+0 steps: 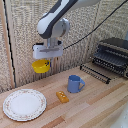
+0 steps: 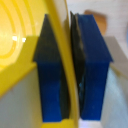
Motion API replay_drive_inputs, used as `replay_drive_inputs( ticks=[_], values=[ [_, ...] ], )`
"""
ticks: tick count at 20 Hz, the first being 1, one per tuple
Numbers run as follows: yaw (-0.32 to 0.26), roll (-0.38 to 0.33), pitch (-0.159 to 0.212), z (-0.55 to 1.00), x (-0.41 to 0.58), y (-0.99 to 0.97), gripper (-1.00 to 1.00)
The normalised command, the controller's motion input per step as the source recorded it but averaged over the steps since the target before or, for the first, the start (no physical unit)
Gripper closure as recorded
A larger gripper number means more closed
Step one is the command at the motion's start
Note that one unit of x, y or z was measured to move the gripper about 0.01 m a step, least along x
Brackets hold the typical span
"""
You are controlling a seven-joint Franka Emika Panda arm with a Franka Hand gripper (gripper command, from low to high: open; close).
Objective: Notice the yellow vessel located before you. Bring your fastener close to the yellow vessel and smoothly hold it. Transfer the yellow vessel above the white plating and let go of your hold on it, then set the vessel on the plating.
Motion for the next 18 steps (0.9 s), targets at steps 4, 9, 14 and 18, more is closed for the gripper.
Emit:
replay_drive_inputs(
  ticks=[4,9,14,18],
  values=[
    [0.000,0.014,0.073,0.05,-0.105,0.92,1.00],
    [0.000,0.000,0.046,-0.02,-0.165,0.96,1.00],
    [0.027,-0.024,-0.015,-0.24,-0.053,0.70,1.00],
    [0.070,-0.053,-0.076,-0.35,0.085,0.24,1.00]
  ],
)
